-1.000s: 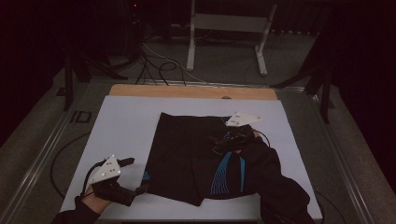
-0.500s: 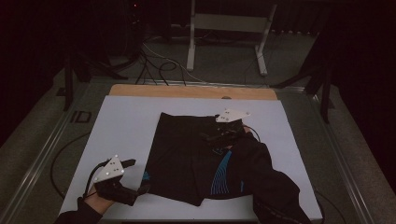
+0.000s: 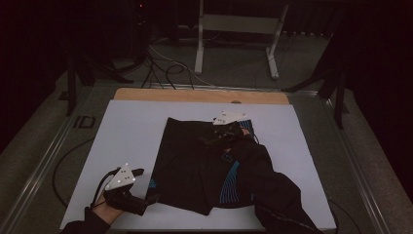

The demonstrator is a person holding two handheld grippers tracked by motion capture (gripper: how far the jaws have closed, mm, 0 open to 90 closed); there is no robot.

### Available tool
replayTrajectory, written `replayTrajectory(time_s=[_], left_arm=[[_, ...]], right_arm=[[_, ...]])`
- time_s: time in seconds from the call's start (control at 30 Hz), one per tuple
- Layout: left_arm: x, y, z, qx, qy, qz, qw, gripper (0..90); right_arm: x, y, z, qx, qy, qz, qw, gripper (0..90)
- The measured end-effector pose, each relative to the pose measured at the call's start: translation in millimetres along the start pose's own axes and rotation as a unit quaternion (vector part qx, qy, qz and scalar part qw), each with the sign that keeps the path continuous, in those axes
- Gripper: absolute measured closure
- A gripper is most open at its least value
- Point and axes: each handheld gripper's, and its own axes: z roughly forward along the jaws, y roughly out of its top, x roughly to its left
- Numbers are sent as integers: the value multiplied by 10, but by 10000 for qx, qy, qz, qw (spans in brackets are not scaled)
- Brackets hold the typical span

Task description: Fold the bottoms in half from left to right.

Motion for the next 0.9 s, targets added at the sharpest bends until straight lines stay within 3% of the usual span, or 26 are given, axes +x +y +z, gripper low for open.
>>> replayTrajectory(time_s=[0.9], left_arm=[[5,-30,57,303,121,-136,9994,0]], right_arm=[[103,38,555,142,244,89,9996,95]])
